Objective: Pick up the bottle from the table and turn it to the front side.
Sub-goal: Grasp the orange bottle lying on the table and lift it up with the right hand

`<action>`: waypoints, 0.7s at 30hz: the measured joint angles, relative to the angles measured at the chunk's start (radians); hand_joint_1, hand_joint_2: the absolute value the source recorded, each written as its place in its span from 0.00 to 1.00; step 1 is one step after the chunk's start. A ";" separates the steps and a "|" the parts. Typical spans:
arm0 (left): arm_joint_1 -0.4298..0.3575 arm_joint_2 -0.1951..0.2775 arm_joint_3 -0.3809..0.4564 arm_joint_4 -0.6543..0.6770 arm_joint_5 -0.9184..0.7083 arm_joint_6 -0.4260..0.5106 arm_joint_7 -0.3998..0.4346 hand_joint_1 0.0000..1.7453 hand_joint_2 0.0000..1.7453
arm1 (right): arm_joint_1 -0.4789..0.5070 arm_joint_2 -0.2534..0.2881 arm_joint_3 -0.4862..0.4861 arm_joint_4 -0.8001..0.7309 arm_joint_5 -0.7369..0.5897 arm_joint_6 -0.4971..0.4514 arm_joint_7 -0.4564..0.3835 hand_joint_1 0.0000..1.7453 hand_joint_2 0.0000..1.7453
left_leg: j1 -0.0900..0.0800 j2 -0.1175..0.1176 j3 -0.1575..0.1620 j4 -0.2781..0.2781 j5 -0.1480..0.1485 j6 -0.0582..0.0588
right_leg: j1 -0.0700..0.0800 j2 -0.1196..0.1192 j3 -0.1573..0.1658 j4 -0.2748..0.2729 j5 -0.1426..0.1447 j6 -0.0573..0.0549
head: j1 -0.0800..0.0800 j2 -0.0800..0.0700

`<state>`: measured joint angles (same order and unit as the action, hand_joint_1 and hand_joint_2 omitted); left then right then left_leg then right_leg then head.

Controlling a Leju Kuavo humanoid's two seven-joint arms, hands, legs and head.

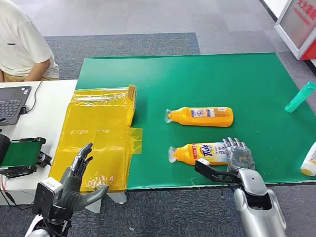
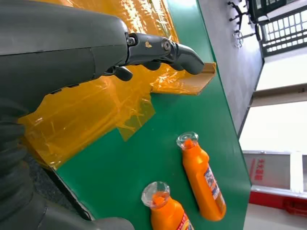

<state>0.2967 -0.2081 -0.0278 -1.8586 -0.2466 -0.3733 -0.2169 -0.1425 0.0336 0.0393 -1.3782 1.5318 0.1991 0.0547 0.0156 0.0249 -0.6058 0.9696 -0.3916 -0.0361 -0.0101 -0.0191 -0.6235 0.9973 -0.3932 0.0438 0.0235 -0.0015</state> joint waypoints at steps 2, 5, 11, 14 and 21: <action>0.000 0.004 -0.006 0.000 0.003 0.003 0.001 0.00 1.00 | -0.009 -0.005 0.001 0.014 0.000 0.006 0.007 0.00 1.00 | 0.000 0.000 0.000 0.000 0.000 0.000 | 0.000 0.000 0.000 0.000 0.000 0.000 | 0.000 0.000; 0.000 0.017 -0.021 0.004 0.015 0.010 0.001 0.00 1.00 | -0.041 -0.022 0.004 0.060 0.001 0.016 0.019 0.00 1.00 | 0.000 0.000 0.000 0.000 0.000 0.000 | 0.000 0.000 0.000 0.000 0.000 0.000 | 0.000 0.000; -0.001 0.035 -0.045 0.014 0.040 0.014 0.000 0.00 1.00 | -0.085 -0.039 0.005 0.131 0.001 0.005 0.012 0.00 1.00 | 0.000 0.000 0.004 0.000 -0.001 0.001 | 0.000 0.000 0.003 0.000 0.000 0.000 | 0.000 0.000; -0.001 0.041 -0.057 0.021 0.049 0.017 0.000 0.00 1.00 | -0.099 -0.041 0.006 0.163 0.001 -0.012 0.005 0.54 1.00 | 0.000 0.000 0.008 0.000 -0.001 0.001 | 0.000 0.000 0.007 -0.001 -0.001 0.000 | 0.000 0.000; -0.001 0.055 -0.073 0.030 0.058 0.034 0.002 0.00 1.00 | -0.109 -0.044 0.008 0.217 0.001 -0.051 -0.020 1.00 1.00 | 0.000 0.000 0.012 0.000 -0.001 0.004 | -0.001 0.000 0.012 -0.001 0.002 0.000 | 0.000 0.000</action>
<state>0.2962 -0.1535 -0.1010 -1.8286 -0.1889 -0.3393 -0.2149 -0.2520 -0.0107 0.0474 -1.1608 1.5324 0.1484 0.0342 0.0156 0.0252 -0.5940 0.9697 -0.3929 -0.0323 -0.0108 -0.0190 -0.6115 0.9964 -0.3916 0.0442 0.0236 -0.0016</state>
